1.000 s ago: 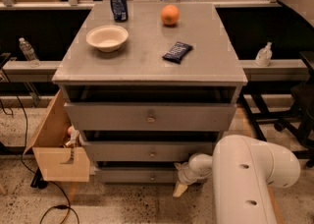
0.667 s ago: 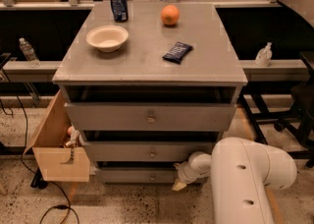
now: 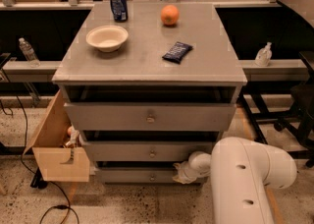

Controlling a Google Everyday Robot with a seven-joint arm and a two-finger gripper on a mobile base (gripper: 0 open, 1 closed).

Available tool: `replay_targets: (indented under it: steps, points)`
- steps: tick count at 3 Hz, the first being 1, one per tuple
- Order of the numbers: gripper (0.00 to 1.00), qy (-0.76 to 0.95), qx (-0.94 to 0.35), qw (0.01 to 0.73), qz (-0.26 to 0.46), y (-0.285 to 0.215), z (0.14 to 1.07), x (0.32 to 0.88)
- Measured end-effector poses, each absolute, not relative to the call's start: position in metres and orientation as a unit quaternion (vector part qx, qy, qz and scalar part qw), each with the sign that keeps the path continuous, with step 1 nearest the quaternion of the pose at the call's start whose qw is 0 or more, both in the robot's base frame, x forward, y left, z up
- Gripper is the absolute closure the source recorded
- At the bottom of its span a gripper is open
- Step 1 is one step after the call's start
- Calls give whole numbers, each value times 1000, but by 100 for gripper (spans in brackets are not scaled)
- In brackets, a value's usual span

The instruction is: Open bottom drawer

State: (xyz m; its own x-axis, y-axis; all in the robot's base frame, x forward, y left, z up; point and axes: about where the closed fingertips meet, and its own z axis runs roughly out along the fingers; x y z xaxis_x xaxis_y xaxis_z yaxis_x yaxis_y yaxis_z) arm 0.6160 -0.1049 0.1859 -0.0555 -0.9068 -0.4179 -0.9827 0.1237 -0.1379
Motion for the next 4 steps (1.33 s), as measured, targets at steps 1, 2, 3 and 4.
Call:
replay_targets:
  steps: [1, 2, 3, 4]
  points:
    - [100, 721, -656, 206, 92, -105, 186, 616]
    - [100, 721, -656, 206, 92, -105, 186, 616]
    - [100, 721, -655, 206, 92, -105, 186, 616]
    - [100, 721, -655, 206, 92, -105, 186, 616]
